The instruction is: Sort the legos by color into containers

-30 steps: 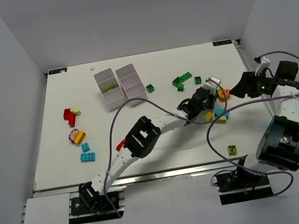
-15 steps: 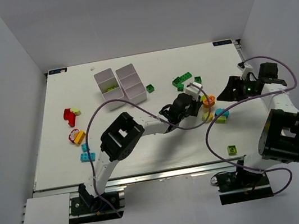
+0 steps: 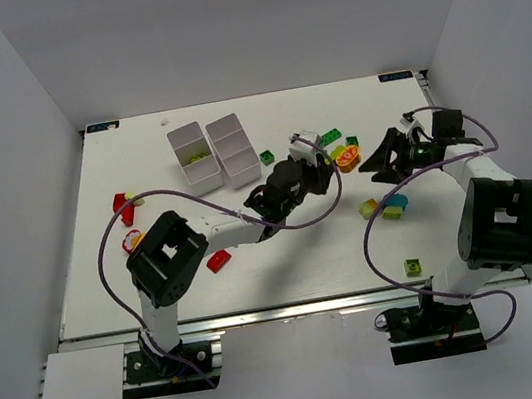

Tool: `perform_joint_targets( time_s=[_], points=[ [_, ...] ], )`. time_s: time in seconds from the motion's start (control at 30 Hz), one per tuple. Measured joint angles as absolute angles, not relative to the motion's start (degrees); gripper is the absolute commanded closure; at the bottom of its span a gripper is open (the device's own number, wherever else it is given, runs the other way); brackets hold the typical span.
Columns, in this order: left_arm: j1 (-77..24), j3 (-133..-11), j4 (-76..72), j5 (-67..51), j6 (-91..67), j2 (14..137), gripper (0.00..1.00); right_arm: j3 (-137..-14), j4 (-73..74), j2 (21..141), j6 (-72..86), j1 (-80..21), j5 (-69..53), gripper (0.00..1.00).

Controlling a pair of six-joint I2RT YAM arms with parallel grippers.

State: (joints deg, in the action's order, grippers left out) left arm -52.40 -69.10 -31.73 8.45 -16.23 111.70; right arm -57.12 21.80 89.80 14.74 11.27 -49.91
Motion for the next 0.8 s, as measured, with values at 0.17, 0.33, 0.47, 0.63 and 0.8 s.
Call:
perform_joint_targets(
  time_s=[0.17, 0.33, 0.47, 0.63, 0.8],
  points=[
    [-52.62, -65.54, -32.53, 8.45, -16.73, 109.73, 1.0, -57.39, 18.81, 90.13, 20.12, 9.43, -55.31, 0.29],
    [-52.62, -62.87, -32.05, 8.45, -17.08, 109.69, 1.0, -58.0, 17.3, 90.5, 22.37, 7.03, -60.6, 0.3],
    [-52.58, -62.59, -32.03, 8.54, -17.17, 109.65, 1.0, -58.02, 15.94, 90.89, 24.16, 5.15, -61.91, 0.32],
    [-52.56, -62.59, -32.01, 8.95, -17.26, 109.47, 1.0, -58.19, 15.07, 92.36, 26.41, 3.55, -61.69, 0.37],
    [-52.56, -62.39, -31.46, 9.82, -17.26, 109.16, 1.0, -58.89, 15.07, 93.8, 27.22, 3.33, -61.47, 0.4]
  ],
)
